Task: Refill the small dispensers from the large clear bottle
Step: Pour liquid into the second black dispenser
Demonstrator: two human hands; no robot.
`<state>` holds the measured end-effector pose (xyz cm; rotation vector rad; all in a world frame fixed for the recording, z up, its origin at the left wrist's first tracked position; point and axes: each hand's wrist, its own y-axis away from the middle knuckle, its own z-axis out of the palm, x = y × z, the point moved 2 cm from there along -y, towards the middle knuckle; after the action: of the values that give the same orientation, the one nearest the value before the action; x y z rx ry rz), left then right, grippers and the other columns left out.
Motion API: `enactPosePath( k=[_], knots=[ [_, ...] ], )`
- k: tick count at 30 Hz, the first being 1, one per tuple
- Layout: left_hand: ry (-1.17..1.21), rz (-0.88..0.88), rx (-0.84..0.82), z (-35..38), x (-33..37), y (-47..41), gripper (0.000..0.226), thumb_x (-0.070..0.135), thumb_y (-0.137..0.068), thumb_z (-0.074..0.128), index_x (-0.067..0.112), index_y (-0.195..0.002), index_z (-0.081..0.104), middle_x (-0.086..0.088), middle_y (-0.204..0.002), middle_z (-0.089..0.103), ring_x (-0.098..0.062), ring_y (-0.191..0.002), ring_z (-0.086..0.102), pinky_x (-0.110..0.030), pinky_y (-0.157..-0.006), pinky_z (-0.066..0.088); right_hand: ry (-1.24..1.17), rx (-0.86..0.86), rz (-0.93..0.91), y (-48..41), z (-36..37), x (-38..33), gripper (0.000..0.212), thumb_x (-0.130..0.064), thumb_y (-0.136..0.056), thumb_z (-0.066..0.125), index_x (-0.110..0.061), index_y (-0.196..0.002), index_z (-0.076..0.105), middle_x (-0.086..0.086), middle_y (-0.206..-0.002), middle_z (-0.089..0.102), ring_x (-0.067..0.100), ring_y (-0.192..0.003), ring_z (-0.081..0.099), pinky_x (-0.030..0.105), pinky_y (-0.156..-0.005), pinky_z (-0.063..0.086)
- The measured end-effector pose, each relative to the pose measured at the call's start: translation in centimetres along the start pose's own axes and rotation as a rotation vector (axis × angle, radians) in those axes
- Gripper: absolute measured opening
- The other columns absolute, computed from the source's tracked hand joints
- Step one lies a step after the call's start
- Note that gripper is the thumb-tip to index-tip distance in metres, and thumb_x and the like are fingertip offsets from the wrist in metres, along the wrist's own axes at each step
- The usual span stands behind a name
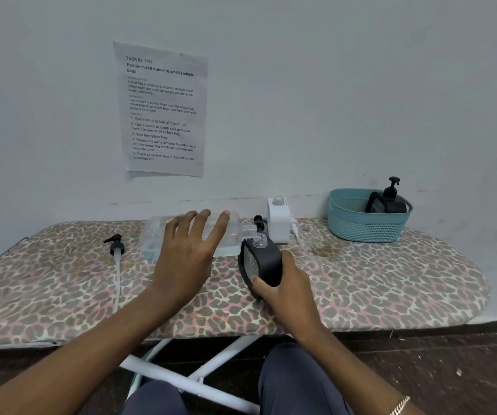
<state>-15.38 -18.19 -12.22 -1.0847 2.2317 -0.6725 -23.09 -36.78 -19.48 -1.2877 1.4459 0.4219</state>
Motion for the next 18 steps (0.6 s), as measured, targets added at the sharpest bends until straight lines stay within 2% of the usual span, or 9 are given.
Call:
enactPosePath(
  k=[5, 18],
  knots=[
    [0.000, -0.001, -0.005, 0.00, -0.01, -0.03, 0.092, -0.004, -0.061, 0.090, 0.009, -0.147, 0.060, -0.025, -0.135, 0.064, -0.048, -0.120, 0.063, -0.059, -0.099, 0.049, -0.008, -0.008, 0.008, -0.03, 0.03, 0.07, 0.034, -0.029, -0.088, 0.078, -0.043, -0.102, 0.050, -0.009, -0.088, 0.071, 0.003, -0.066, 0.071, 0.018, -0.050, 0.051],
    [0.005, -0.003, -0.020, 0.16, -0.07, 0.00, 0.093, -0.001, -0.063, 0.091, 0.010, -0.149, 0.058, -0.025, -0.136, 0.063, -0.047, -0.121, 0.062, -0.059, -0.099, 0.048, -0.006, -0.012, 0.014, -0.03, 0.04, 0.05, 0.035, -0.029, -0.088, 0.079, -0.045, -0.101, 0.050, -0.010, -0.089, 0.071, 0.003, -0.069, 0.071, 0.018, -0.052, 0.052]
  ],
)
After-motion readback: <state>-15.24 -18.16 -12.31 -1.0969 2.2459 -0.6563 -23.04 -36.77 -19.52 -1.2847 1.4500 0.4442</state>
